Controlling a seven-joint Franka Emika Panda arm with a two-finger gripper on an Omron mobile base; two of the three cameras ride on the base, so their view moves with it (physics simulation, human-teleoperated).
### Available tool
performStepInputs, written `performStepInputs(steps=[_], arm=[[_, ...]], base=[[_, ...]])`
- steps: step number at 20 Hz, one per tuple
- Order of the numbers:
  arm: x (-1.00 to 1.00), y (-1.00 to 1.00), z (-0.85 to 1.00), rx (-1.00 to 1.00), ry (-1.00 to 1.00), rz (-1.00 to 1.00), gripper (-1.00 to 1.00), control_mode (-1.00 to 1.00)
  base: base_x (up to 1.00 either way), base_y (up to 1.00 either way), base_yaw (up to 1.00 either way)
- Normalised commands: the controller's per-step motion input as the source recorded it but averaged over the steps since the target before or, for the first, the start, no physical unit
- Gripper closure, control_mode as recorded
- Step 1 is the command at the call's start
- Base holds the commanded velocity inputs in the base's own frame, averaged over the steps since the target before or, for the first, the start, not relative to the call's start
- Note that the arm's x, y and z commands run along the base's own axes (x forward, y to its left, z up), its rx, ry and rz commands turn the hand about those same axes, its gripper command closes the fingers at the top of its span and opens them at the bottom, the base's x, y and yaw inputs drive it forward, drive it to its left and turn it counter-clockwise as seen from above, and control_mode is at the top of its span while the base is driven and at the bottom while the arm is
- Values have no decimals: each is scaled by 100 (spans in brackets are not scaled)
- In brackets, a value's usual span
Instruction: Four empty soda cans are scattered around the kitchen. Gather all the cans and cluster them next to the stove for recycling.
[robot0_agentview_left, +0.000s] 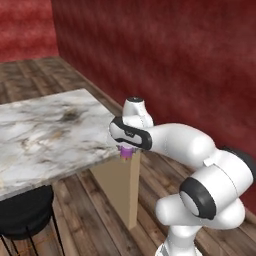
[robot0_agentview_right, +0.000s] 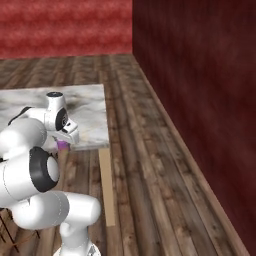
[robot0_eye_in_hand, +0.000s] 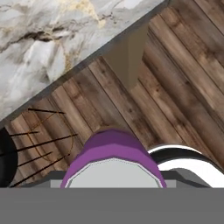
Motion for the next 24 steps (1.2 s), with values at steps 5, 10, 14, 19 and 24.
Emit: performStepInputs(steps=[5, 10, 14, 19, 24], arm=[[0, 0, 0, 0, 0, 0, 100, 100], [0, 0, 0, 0, 0, 0, 100, 100], [0, 0, 0, 0, 0, 0, 100, 100], [0, 0, 0, 0, 0, 0, 100, 100], [0, 0, 0, 0, 0, 0, 100, 100]], base=[[-57, 17, 5], [-36, 36, 22], [-18, 37, 52], [-9, 26, 72], [-2, 21, 89]])
